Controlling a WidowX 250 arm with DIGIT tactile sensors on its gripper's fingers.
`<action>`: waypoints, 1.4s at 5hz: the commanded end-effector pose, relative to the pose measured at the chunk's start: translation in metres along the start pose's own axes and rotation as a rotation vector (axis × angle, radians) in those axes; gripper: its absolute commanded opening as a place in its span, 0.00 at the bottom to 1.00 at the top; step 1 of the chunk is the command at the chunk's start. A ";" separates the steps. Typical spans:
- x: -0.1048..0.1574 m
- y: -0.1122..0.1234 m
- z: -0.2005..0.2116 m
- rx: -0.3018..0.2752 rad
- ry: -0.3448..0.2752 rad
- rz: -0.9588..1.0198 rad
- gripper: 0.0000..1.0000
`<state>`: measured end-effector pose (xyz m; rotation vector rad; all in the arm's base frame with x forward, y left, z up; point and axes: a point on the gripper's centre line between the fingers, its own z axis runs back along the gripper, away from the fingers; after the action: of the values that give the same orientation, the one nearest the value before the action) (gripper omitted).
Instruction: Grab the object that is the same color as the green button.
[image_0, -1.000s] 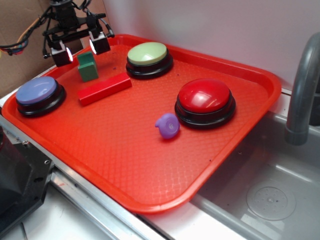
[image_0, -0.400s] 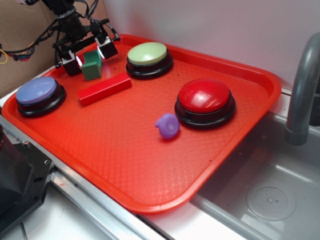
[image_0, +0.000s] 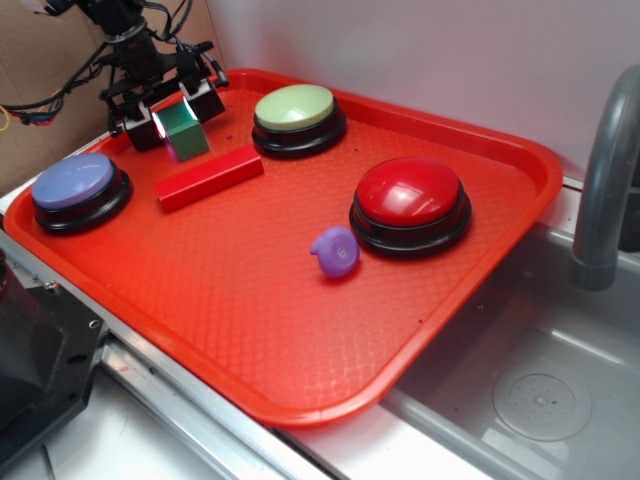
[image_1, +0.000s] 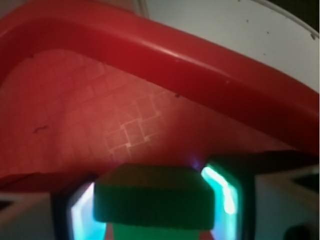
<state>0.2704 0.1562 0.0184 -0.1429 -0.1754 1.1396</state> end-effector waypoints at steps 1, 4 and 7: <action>-0.012 -0.004 0.055 -0.023 -0.046 -0.083 0.00; -0.104 -0.028 0.127 -0.033 0.099 -0.488 0.00; -0.164 -0.009 0.139 -0.076 0.262 -0.665 0.00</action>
<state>0.1924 -0.0110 0.1370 -0.2628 0.0069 0.4510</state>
